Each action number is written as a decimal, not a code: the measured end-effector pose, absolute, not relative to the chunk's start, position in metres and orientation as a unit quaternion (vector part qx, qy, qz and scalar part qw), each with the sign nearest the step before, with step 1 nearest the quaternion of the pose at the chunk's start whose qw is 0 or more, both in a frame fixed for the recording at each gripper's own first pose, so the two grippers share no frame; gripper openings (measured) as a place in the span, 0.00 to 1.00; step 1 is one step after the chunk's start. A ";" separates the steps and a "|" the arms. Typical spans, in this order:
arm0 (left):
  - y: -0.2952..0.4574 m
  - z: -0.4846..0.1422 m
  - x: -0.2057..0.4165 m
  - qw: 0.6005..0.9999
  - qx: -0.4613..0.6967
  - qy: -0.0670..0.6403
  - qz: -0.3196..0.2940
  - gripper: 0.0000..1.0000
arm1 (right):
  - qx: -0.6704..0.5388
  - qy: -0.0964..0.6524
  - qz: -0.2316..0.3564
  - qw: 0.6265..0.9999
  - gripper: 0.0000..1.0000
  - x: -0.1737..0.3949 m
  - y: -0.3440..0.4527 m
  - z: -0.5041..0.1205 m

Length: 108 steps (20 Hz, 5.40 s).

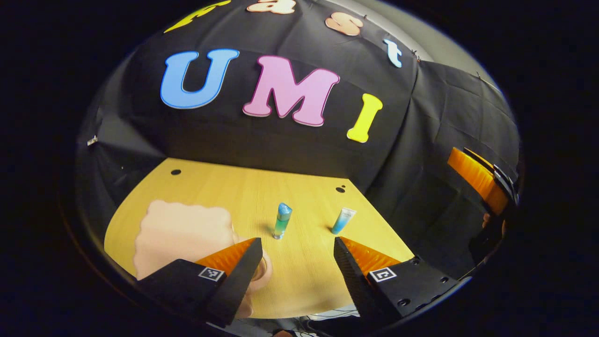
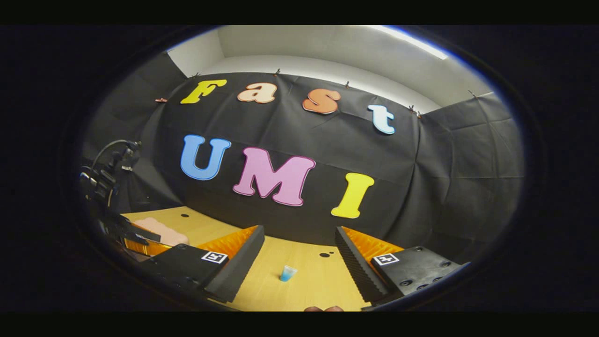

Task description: First open the suitcase, pack the skin care products into it, and then close the suitcase.

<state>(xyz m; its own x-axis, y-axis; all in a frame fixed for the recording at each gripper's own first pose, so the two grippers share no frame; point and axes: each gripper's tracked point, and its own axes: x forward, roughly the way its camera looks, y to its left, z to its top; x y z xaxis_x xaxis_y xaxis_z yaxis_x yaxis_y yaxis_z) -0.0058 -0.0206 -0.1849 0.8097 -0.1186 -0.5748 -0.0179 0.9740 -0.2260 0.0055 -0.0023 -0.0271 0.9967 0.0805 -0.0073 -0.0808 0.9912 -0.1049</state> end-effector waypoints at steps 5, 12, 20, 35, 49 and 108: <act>-0.018 -0.238 0.009 0.898 -0.135 0.417 0.031 0.96 | -0.024 0.029 0.055 0.998 0.96 0.032 -0.035 -0.068; -0.001 -0.322 0.021 0.828 -0.181 0.519 0.106 0.97 | 0.001 0.077 0.037 0.996 0.96 0.065 -0.105 -0.117; 0.007 -0.355 0.042 0.818 -0.106 0.551 0.123 0.90 | 0.032 0.127 0.004 0.991 0.96 0.077 -0.159 -0.156; 0.013 -0.306 0.048 0.840 -0.055 0.535 0.073 0.11 | 0.033 0.134 0.054 0.989 0.96 0.085 -0.129 -0.166; 0.162 -0.091 0.032 0.907 -0.130 0.387 0.106 0.07 | 0.034 0.109 0.094 0.989 0.97 0.116 -0.066 -0.139; 0.015 -0.286 0.143 0.941 -0.036 0.328 -0.077 0.97 | 0.023 0.288 0.020 0.957 0.96 0.121 0.039 -0.307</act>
<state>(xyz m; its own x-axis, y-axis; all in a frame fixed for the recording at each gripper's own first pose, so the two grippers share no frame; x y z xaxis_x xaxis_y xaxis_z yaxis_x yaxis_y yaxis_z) 0.1426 0.0154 -0.2863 0.7732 -0.1679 -0.6116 0.1206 0.9857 -0.1181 0.1215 0.0391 -0.3066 0.8328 0.0508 -0.5513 -0.0247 0.9982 0.0548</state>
